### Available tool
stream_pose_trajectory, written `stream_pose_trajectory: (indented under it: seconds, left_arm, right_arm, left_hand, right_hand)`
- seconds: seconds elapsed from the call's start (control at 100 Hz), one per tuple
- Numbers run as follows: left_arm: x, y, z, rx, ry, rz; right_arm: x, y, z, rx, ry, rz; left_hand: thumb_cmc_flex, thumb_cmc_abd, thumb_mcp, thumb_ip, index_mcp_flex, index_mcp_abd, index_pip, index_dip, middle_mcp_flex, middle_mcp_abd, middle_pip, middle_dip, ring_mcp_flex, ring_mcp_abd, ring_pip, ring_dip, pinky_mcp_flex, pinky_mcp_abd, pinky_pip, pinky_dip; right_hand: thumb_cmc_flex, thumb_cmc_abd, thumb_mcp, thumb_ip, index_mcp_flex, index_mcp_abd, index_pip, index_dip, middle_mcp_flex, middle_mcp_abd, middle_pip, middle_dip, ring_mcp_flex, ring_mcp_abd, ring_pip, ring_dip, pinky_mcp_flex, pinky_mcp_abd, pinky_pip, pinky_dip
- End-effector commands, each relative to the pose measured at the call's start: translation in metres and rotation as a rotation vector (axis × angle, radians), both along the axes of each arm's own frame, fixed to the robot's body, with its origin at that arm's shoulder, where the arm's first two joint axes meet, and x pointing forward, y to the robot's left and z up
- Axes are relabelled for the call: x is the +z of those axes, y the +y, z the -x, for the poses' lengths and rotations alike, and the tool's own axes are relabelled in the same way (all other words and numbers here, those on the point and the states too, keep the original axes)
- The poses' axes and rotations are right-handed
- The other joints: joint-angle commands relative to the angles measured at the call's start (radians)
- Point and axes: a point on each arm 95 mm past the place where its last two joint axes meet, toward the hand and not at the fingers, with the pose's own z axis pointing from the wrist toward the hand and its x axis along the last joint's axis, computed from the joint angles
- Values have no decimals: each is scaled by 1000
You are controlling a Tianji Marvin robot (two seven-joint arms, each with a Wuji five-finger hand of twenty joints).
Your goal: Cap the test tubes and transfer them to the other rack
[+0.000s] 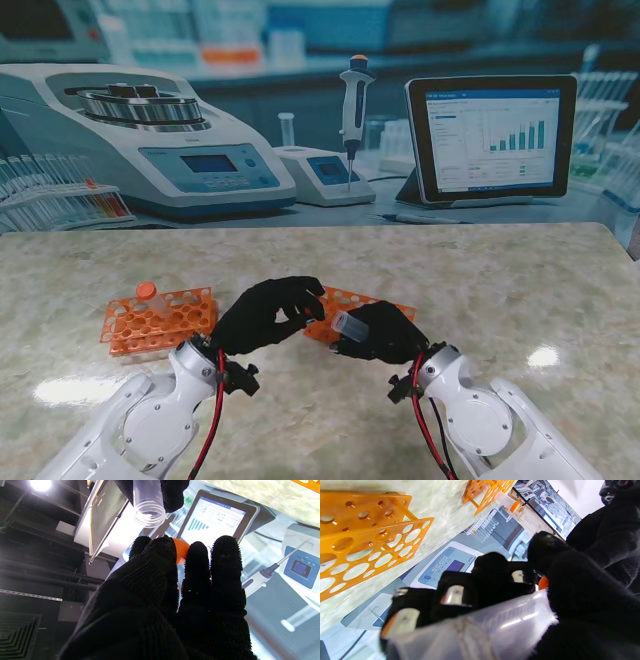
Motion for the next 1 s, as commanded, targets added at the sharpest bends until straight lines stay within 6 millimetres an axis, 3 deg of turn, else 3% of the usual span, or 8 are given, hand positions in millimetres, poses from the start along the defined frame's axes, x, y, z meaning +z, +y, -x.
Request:
stream_pose_trajectory:
  seconds: [0.0,0.99]
  left_arm:
    - [1,-1,5,-11,-1,3]
    - [1,-4,35,-88,-1,6]
  right_arm:
    - [-3,1,1,-1,12,-2]
    - [-5,-1,-2,-7,11,5]
  left_hand:
    - [97,15,56,5,-15,27,19,17,0,20,49,-23,-8,-39,-17,17,1,-8,-25,5]
    - [97,26,49,8,-22,24,13,20,-2,18,47,-21,-12,-44,-18,20,0,-14,-28,11]
  right_hand:
    - [53,10,-5,-15,49,-66,69,55,46,18,-1,14,61,-182,188,47,60,-55,205,8]
    - [53,8,-5,-15,49,-66,69,55,45,22,-3,14,61,-182,188,47,60,-55,204,8]
